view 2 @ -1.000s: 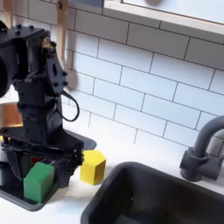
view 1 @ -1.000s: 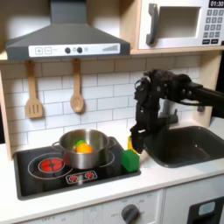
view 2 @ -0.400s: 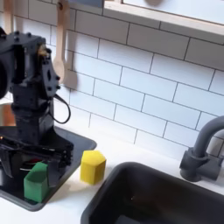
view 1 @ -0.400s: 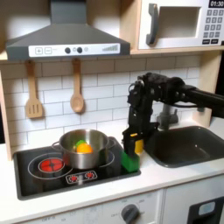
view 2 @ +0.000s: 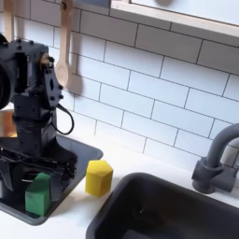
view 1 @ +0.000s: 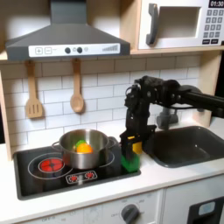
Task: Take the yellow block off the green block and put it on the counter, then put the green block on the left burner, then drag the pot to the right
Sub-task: 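Put the green block on the left burner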
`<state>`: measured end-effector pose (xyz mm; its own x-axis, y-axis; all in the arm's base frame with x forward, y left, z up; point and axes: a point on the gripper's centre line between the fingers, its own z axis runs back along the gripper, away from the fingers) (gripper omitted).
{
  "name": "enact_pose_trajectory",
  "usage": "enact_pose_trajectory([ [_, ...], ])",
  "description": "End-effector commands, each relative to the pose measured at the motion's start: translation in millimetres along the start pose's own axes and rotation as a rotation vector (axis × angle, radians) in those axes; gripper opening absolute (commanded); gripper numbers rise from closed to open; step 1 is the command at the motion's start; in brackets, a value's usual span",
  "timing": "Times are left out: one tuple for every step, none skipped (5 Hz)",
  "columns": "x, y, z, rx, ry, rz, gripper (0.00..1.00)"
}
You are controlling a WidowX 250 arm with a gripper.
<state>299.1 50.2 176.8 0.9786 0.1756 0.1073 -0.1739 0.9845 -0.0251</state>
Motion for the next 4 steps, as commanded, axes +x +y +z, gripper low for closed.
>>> enact_pose_trajectory([
  [3,-2.2,-16.1,0.003,0.012,0.006,1.0],
  [5,-1.4,-19.6,-0.001,0.02,0.017,1.0],
  [9,0.1,-22.3,0.005,0.019,0.016,1.0],
  [8,-0.2,-28.8,0.003,0.044,0.019,1.0],
])
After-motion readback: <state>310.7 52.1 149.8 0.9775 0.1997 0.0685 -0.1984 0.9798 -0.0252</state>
